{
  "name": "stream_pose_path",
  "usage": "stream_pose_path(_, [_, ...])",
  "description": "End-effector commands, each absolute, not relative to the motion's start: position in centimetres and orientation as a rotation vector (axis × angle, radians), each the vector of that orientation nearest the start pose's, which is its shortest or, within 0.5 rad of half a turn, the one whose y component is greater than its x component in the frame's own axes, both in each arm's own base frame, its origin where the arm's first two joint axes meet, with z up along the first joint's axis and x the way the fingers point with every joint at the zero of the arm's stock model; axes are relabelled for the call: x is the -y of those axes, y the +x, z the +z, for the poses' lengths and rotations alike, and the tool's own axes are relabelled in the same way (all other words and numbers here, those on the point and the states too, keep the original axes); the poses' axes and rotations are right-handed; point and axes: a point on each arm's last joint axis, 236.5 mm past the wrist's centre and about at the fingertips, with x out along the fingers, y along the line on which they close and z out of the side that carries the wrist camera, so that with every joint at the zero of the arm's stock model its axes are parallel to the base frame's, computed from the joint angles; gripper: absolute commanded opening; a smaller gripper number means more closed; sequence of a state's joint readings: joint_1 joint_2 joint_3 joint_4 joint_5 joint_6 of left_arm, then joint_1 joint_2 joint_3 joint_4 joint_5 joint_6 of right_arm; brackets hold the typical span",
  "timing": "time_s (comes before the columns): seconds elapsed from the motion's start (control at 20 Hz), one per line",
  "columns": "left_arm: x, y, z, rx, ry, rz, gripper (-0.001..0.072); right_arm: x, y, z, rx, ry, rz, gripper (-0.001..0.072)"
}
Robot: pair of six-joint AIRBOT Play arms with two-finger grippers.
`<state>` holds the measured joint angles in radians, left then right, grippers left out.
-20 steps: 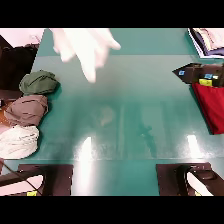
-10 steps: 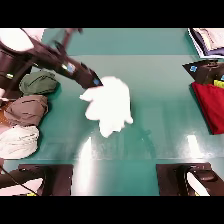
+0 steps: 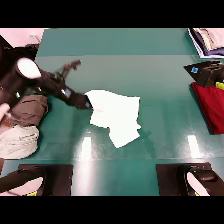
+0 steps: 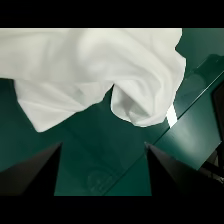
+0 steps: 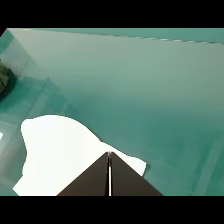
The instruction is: Fold the shirts.
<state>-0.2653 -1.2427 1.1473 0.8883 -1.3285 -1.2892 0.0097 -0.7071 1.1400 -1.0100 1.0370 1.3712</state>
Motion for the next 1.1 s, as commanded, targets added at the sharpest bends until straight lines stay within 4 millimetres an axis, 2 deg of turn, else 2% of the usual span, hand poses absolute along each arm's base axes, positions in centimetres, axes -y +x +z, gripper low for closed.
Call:
stream_pose_path(0.0, [24.7, 24.9, 0.5, -1.376, -0.268, -0.790, 0.0611, -11.0, 32.3, 24.9, -0.568, 0.222, 0.439, 0.0018])
stream_pose_path(0.05, [24.7, 24.2, -1.3, -1.391, -0.267, -0.768, 0.0611, -11.1, 32.4, 24.2, -0.594, 0.223, 0.443, 0.0017])
stream_pose_path(0.15, [23.8, 25.0, -3.8, -1.367, -0.308, -0.667, 0.0611, -11.5, 32.4, 22.4, -0.672, 0.228, 0.460, 0.0017])
stream_pose_path(0.3, [22.1, 29.3, -4.1, -1.238, -0.374, -0.539, 0.0611, -12.0, 32.6, 20.1, -0.763, 0.232, 0.478, 0.0018])
stream_pose_path(0.4, [21.6, 30.8, -4.2, -1.193, -0.381, -0.507, 0.0611, -12.1, 32.9, 19.4, -0.786, 0.237, 0.479, 0.0018])
stream_pose_path(0.65, [22.6, 30.3, -7.3, -1.275, -0.413, -0.524, 0.0611, -12.1, 33.3, 18.8, -0.804, 0.241, 0.477, 0.0017])
stream_pose_path(0.85, [23.9, 30.6, -7.0, -1.254, -0.466, -0.570, 0.0606, -12.1, 33.2, 18.7, -0.807, 0.241, 0.478, 0.0017])
stream_pose_path(0.9, [24.0, 30.6, -7.0, -1.256, -0.473, -0.570, 0.0416, -12.1, 33.0, 18.6, -0.816, 0.240, 0.481, 0.0017])
stream_pose_path(0.95, [24.0, 30.6, -7.0, -1.255, -0.472, -0.571, 0.0196, -12.2, 32.8, 18.4, -0.830, 0.238, 0.486, 0.0017])
stream_pose_path(1.0, [24.0, 30.6, -6.9, -1.250, -0.467, -0.579, 0.0045, -12.3, 32.4, 18.0, -0.852, 0.235, 0.492, 0.0018])
stream_pose_path(1.05, [24.1, 30.6, -6.9, -1.250, -0.472, -0.580, 0.0028, -12.4, 31.8, 17.6, -0.879, 0.231, 0.501, 0.0018])
